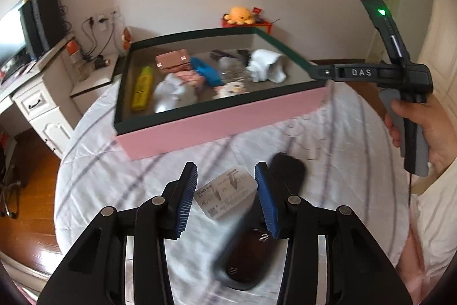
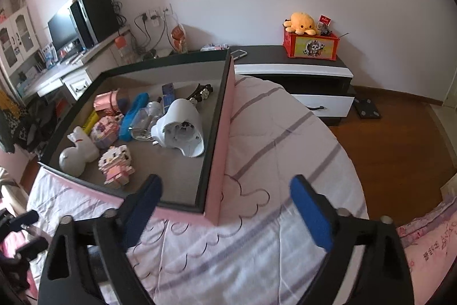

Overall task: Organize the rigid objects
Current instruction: 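Grasp the white charger with the left tool, then carry the white charger over the pink box and open the left tool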

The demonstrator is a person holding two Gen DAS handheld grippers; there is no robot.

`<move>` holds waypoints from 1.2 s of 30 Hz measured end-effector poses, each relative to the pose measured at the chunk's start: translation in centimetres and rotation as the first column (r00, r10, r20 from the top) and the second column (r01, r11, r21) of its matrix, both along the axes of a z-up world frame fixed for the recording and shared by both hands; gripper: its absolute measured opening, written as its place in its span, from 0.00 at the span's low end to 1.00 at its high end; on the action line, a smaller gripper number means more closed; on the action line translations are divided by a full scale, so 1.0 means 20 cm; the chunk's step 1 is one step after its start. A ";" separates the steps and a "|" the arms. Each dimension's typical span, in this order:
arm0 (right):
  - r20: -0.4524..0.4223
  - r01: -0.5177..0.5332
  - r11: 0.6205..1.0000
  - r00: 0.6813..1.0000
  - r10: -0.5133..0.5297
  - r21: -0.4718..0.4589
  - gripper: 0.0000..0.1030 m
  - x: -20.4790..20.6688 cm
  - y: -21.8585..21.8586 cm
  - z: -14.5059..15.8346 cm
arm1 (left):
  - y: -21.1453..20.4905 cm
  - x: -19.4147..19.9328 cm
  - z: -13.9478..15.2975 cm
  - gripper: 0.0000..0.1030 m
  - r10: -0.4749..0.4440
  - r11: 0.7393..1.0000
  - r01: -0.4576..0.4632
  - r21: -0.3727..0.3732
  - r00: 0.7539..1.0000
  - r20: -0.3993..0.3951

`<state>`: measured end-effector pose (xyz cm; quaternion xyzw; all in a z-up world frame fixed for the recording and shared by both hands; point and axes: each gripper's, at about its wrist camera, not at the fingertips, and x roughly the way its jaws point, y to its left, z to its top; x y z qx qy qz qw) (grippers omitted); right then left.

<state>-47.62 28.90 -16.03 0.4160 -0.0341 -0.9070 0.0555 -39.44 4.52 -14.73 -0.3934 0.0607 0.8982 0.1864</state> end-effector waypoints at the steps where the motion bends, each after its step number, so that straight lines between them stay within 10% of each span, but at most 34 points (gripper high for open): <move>1: 0.008 -0.001 1.000 1.000 0.001 0.001 0.70 -0.01 0.00 -0.01 | -0.02 -0.01 0.00 0.37 0.005 1.000 -0.005 0.005 1.000 0.000; 10: 0.058 -0.056 0.998 0.997 0.055 0.002 0.22 -0.09 -0.06 -0.04 | -0.15 -0.04 -0.05 0.31 0.031 0.995 -0.033 0.094 0.999 0.032; 15: 0.059 -0.059 0.998 0.997 0.058 0.005 0.20 -0.09 -0.07 -0.04 | -0.18 -0.02 -0.10 0.58 0.044 0.991 -0.049 0.124 0.998 0.041; 36: 0.069 -0.066 0.998 0.995 0.067 -0.014 0.20 -0.10 -0.08 -0.04 | -0.02 -0.07 -0.26 0.91 0.001 0.995 -0.016 0.102 0.990 0.143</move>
